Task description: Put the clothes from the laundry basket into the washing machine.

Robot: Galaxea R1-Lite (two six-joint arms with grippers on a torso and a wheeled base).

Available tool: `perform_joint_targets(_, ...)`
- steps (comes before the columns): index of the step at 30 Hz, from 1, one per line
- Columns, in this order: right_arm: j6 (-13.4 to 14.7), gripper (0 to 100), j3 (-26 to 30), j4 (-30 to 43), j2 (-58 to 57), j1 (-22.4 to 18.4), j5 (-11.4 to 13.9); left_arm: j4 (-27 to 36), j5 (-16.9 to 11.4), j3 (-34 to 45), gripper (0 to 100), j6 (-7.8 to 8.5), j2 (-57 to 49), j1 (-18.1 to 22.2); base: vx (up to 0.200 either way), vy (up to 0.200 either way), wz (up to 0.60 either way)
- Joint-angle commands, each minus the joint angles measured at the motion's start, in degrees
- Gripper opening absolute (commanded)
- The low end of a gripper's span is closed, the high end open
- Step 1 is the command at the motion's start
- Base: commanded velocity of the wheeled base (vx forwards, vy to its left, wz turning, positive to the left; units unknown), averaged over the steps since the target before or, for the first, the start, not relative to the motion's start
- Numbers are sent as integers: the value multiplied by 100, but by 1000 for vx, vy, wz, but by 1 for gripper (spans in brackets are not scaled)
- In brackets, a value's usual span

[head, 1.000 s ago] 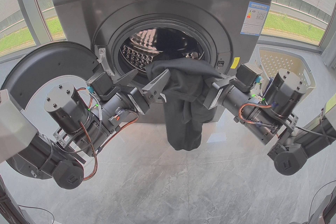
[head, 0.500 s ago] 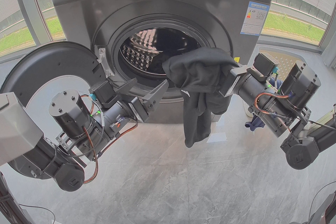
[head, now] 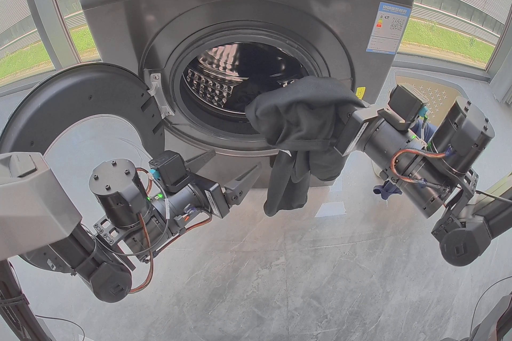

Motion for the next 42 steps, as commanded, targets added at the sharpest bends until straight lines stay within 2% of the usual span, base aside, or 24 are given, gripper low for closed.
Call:
perform_joint_targets(1,2,0,266,20,-206,171,0,-10,-4,13,100,1,270,-6,0,0,0)
perform_joint_targets(4,11,0,353,20,-206,189,-8,-10,-83,-75,100,-69,358,-6,0,0,0)
perform_joint_targets(7,2,0,292,38,-171,198,-8,-10,-443,-119,100,-105,393,-15,0,0,0)
perform_joint_targets(12,2,0,204,38,-4,294,-8,-10,-821,-356,100,-131,516,-85,0,0,0)
perform_joint_targets(22,11,0,213,20,31,374,-8,51,-1173,-1393,100,-166,964,-59,0,0,0)
perform_joint_targets(30,11,0,239,20,40,382,-8,69,-1155,-1815,100,-175,1158,11,0,0,0)
perform_joint_targets(31,11,0,239,20,31,382,-8,69,-1155,-1833,0,-175,1158,20,0,0,0)
perform_joint_targets(38,11,0,257,20,22,374,-17,16,-1085,-1850,0,-140,1149,20,0,0,0)
perform_joint_targets(41,11,0,257,20,22,347,-17,8,-962,-1877,0,-122,1096,29,0,0,0)
perform_joint_targets(42,11,0,266,20,22,303,-17,-1,-777,-1912,0,-113,1035,64,0,0,0)
